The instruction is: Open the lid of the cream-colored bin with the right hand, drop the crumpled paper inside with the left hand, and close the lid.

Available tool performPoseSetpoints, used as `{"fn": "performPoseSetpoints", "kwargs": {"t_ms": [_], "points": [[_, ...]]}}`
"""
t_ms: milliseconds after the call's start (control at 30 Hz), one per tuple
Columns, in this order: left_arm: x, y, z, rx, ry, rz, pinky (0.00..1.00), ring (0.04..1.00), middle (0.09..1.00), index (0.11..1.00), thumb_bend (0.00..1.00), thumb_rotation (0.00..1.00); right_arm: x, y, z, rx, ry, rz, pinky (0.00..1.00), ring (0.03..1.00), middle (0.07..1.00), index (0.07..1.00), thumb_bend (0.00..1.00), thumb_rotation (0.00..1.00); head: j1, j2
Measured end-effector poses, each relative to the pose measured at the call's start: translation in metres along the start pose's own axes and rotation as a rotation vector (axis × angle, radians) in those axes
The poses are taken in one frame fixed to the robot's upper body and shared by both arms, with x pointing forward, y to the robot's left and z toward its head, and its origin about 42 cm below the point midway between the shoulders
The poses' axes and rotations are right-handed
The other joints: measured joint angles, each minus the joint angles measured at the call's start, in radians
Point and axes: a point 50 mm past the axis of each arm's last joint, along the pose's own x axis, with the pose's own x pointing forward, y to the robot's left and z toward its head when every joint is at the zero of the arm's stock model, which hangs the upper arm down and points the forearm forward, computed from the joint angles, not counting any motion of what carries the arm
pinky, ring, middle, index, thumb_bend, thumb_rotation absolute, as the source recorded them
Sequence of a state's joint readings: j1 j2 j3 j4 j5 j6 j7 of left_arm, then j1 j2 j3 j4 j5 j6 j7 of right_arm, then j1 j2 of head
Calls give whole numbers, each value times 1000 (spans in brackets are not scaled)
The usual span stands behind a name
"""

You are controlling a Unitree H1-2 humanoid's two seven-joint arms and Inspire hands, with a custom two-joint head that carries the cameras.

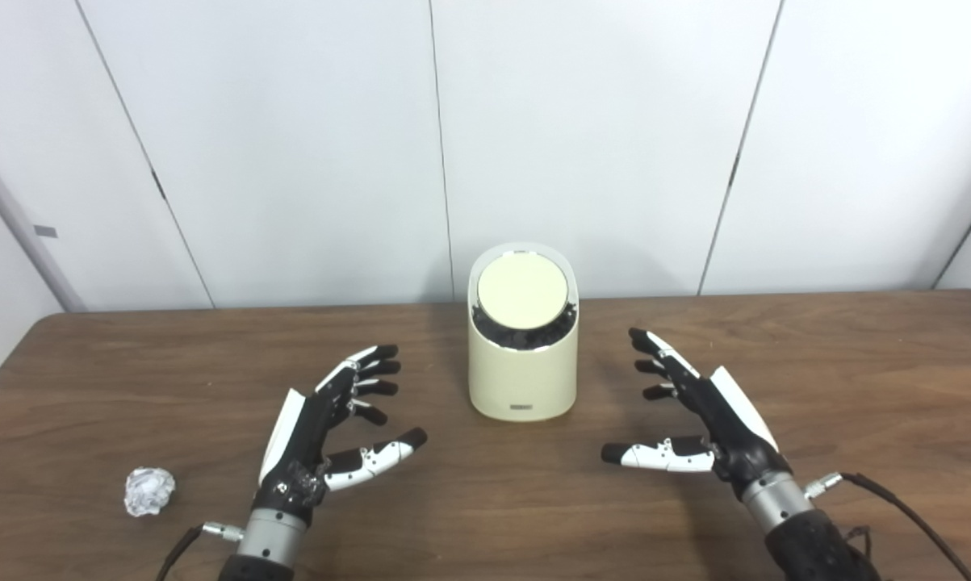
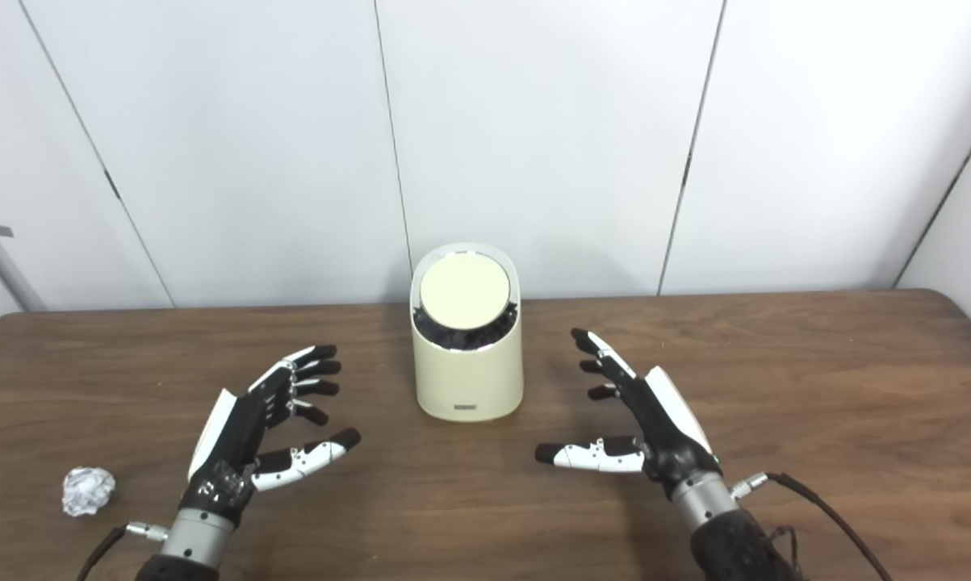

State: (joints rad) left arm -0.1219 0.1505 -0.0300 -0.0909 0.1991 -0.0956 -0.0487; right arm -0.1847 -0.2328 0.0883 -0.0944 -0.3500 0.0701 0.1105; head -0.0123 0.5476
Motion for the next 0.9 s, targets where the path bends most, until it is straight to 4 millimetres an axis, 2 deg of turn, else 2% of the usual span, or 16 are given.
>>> {"fn": "performPoseSetpoints", "kwargs": {"t_ms": [167,433,533,667,800,900], "points": [[0,0,0,-1,0,0,566,722,797,838,697,99,0,0,0,0,-1,0,696,862,925,924,746,317,0,0],[-1,-1,0,-3,3,1,571,722,797,837,694,93,0,1,0,0,0,-1,732,873,930,924,754,319,-2,-5],[-1,-1,0,-4,2,1,569,720,796,836,694,97,1,3,2,19,-3,-15,787,885,921,921,776,391,-3,-8],[-1,-1,0,-4,1,1,576,722,797,836,697,90,13,6,15,78,-35,-46,793,876,905,912,792,457,0,-15],[0,-3,0,-11,1,2,576,722,799,834,699,101,34,-2,36,97,-100,-86,791,878,905,910,765,411,3,-20],[0,-4,0,-12,1,2,576,723,798,834,700,97,47,-10,49,90,-142,-107,807,888,907,910,790,437,3,-20]]}}
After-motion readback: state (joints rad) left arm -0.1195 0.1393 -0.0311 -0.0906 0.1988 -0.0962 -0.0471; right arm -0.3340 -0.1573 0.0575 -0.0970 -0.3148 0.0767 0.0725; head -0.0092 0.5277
